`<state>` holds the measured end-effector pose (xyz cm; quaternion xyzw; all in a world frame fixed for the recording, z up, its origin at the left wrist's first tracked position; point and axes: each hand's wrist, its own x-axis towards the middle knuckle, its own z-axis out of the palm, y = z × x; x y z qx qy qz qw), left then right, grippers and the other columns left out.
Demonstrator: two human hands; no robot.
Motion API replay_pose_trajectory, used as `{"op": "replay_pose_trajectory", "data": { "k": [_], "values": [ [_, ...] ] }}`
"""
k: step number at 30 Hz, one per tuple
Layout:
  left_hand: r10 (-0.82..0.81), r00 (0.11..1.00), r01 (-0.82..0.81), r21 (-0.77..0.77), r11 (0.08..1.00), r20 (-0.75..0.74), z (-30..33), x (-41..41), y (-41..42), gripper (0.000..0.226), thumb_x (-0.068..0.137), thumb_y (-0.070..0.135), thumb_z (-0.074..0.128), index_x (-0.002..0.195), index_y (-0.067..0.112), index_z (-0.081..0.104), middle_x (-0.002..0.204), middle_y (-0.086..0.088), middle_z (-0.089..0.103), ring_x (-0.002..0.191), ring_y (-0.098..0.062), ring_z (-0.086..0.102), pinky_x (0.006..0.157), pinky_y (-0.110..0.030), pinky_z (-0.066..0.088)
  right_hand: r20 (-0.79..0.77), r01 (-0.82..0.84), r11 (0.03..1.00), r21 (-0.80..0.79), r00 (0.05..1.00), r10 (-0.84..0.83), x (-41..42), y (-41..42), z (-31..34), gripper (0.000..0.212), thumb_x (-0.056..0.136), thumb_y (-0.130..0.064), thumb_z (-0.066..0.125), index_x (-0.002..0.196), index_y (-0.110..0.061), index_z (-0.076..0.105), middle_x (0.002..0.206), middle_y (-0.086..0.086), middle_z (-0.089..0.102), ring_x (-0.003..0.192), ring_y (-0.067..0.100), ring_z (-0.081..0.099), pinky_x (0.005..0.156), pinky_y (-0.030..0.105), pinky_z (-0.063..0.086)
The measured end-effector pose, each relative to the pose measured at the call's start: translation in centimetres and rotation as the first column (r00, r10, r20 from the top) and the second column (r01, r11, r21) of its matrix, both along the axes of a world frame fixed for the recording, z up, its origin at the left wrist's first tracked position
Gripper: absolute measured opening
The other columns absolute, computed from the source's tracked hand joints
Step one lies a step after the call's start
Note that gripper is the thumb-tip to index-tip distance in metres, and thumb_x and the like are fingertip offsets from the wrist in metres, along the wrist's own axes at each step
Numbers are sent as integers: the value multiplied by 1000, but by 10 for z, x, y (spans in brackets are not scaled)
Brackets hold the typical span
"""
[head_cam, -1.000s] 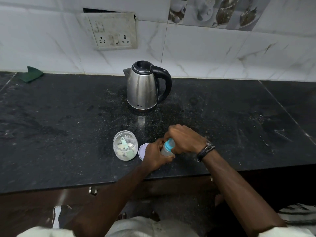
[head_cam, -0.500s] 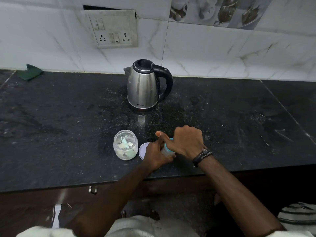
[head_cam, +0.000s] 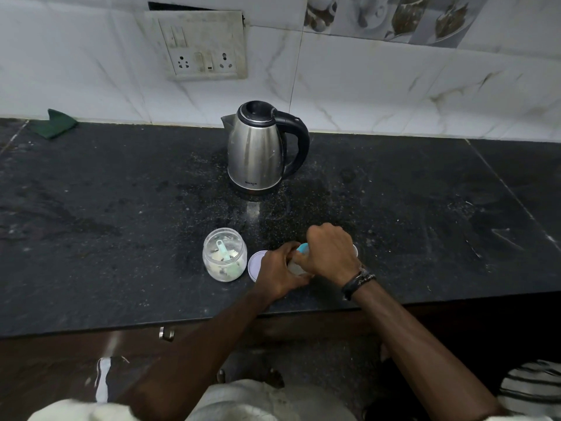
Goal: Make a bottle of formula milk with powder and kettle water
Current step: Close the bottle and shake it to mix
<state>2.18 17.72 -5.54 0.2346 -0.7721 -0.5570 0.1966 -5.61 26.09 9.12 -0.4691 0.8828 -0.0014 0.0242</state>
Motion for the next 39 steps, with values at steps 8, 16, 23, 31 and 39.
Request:
{"op": "replay_pose_trajectory", "data": {
  "k": [8,16,23,31,39],
  "values": [
    [16,1000,-16,14,1000,14,-5,-1,1,68,57,48,87,114,21,63,99,3,76,91,-10,72,79,-46,57,-91,184,976,-118,977,-195,6,-7,-11,47,87,-50,59,84,-4,70,88,15,70,81,34,69,62,33,45],
    [-15,1000,15,-12,1000,-22,-2,-1,-1,59,61,41,85,114,33,60,100,4,75,92,-11,72,80,-46,57,84,-133,985,111,989,124,-11,13,-2,47,84,-51,62,117,-17,57,112,9,63,99,30,60,82,38,47],
    [-11,999,10,-17,1000,-33,-6,-2,0,60,62,38,85,116,26,62,101,2,75,92,-13,72,78,-48,57,42,24,997,-69,999,-22,-5,18,-15,49,82,-55,60,97,-9,62,97,12,67,87,29,62,71,34,38],
    [58,998,-57,-26,998,4,-8,-4,9,59,62,47,74,115,24,62,98,1,75,92,-17,71,81,-44,56,71,341,912,-230,940,-334,18,6,-28,52,79,-53,64,86,-2,66,90,18,70,84,34,66,67,33,39],
    [38,999,-38,-38,999,-7,-8,0,8,61,65,48,85,118,29,61,102,8,74,93,-6,70,82,-42,56,373,198,980,-33,912,-172,-24,31,-11,89,69,-93,31,72,-13,68,65,2,68,64,19,65,62,37,54]
  ]
}}
